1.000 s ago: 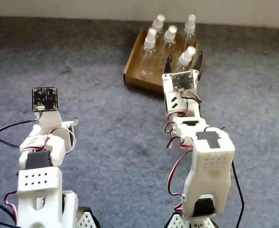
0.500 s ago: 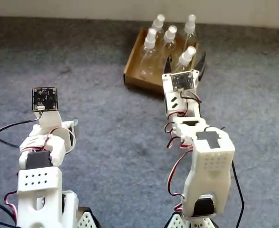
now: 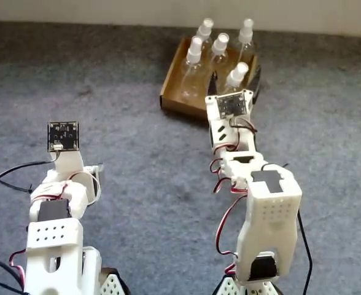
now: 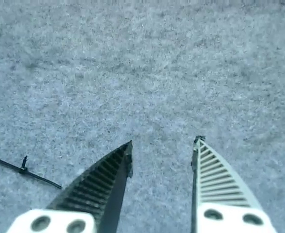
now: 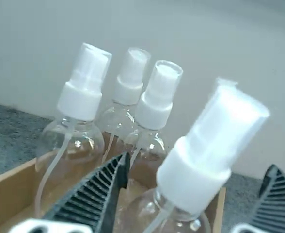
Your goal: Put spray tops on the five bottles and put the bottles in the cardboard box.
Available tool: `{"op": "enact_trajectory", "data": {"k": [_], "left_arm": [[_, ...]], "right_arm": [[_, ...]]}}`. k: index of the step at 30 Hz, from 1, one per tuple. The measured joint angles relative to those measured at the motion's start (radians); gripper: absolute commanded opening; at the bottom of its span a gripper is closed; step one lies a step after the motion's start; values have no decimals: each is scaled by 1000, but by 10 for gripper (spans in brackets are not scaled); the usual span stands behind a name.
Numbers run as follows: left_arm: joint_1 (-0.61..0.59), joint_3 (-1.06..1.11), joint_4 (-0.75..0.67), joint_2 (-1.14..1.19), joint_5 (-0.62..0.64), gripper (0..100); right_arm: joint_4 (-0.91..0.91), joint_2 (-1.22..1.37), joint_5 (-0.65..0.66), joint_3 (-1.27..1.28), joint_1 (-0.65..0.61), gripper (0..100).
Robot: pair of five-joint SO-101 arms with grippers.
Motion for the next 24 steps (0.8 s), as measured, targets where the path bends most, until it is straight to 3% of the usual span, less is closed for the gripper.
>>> {"op": "enact_trajectory", "data": {"k": [18,24], "left_arm": [[0,11,-20,0,0,193],[0,11,-20,0,0,193]], "right_arm": [[103,-239,-74,0,-18,368],[310,-448,-74,0,-17,368]]}}
